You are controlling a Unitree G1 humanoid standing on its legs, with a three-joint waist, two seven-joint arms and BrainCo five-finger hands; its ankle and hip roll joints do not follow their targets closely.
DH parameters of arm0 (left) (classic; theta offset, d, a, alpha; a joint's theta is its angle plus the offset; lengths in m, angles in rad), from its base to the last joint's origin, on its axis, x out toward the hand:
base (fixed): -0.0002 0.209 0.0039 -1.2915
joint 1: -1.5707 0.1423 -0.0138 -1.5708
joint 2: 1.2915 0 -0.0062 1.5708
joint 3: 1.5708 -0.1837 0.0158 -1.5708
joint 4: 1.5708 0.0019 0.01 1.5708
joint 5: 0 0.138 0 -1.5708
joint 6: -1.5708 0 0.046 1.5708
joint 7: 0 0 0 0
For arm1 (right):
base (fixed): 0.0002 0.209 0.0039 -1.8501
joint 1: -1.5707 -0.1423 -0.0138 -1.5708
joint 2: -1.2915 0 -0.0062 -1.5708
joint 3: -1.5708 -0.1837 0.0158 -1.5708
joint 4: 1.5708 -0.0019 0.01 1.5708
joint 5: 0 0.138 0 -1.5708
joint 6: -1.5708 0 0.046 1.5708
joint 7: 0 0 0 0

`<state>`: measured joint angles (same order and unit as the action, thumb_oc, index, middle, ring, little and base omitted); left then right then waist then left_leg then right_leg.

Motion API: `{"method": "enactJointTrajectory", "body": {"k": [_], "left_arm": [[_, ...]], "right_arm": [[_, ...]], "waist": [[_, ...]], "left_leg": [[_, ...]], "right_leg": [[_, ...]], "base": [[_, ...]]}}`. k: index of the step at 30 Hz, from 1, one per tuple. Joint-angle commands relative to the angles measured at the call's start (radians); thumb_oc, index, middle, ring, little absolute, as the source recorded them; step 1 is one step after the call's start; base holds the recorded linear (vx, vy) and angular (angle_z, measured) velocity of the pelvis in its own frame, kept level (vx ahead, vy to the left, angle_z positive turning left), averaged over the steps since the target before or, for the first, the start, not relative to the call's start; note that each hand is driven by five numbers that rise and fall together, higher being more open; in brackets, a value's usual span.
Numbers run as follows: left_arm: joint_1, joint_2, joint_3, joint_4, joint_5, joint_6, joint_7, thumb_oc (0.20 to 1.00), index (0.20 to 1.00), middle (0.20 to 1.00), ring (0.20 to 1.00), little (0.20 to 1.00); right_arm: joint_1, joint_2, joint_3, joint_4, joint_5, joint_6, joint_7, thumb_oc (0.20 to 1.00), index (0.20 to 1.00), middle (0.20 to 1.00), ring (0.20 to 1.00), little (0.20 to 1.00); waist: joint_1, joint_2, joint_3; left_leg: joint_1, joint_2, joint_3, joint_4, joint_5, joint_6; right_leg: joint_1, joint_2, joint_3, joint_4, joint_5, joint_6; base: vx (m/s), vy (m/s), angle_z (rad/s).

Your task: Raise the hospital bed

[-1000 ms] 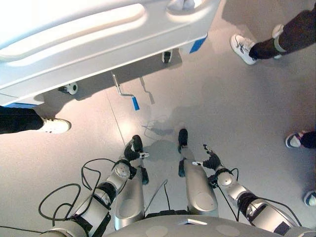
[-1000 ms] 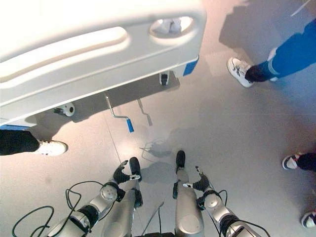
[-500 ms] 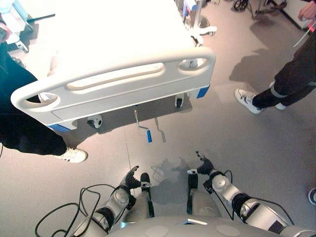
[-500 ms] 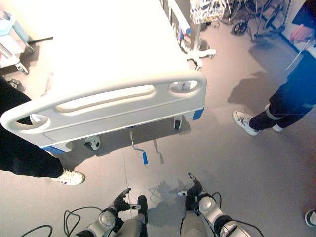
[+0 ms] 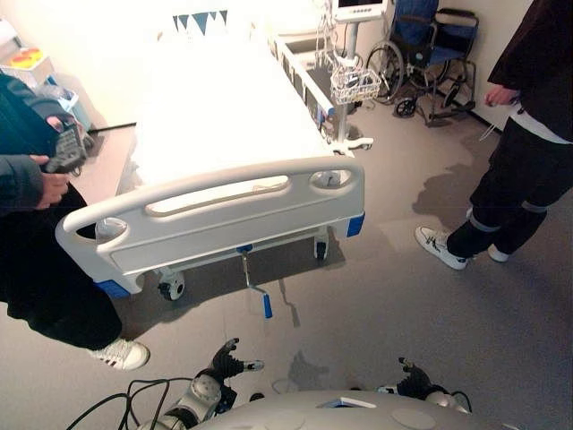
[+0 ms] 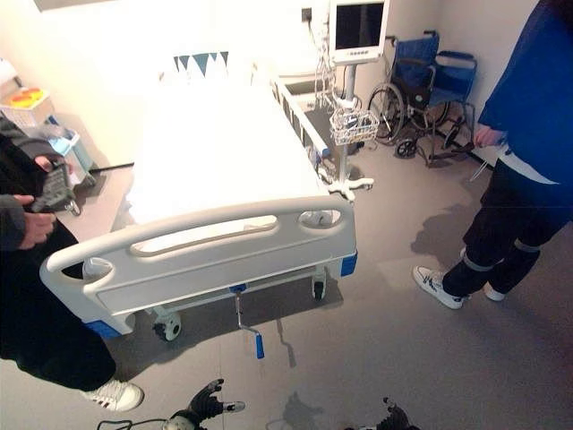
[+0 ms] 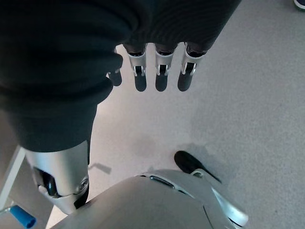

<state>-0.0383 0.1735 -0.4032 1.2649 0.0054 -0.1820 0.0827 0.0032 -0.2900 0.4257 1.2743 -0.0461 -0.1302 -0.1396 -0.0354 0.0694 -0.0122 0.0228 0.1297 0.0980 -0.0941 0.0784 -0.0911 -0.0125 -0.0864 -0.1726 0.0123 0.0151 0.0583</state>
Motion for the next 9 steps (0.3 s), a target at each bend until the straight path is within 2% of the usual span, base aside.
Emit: {"method": "enactJointTrajectory", "body": {"k": [1,4,9], "left_arm": [[-0.064,-0.004,0.06,-0.003,-0.059,-0.015,-0.017,1.0,1.0,1.0,1.0,1.0],[-0.057,-0.013,0.058,-0.005,-0.06,-0.018,-0.018,1.0,1.0,1.0,1.0,1.0],[-0.037,-0.027,0.08,0.019,-0.083,-0.003,-0.022,1.0,1.0,1.0,1.0,1.0]], "right_arm": [[-0.046,0.012,0.015,0.004,-0.04,0.003,0.01,1.0,1.0,1.0,1.0,1.0],[-0.038,0.016,0.017,-0.008,-0.03,-0.005,0.01,1.0,1.0,1.0,1.0,1.0],[-0.035,0.042,-0.04,0.003,0.079,-0.008,0.004,1.0,1.0,1.0,1.0,1.0]], "waist": [[0.026,-0.066,0.068],[0.028,-0.063,0.072],[0.018,-0.052,0.068]], "left_leg": [[0.077,-0.067,-0.018,0.052,-0.029,0.025],[0.07,-0.064,-0.03,0.056,-0.022,0.023],[0.082,-0.061,-0.028,0.058,-0.031,0.025]], "right_leg": [[0.05,-0.045,-0.003,0.074,0.003,0.084],[0.048,-0.042,-0.008,0.078,0.0,0.083],[0.06,-0.041,-0.009,0.083,-0.012,0.077]], "base": [[0.02,-0.051,0.06],[-0.01,-0.045,0.14],[0.01,-0.017,0.05]]}}
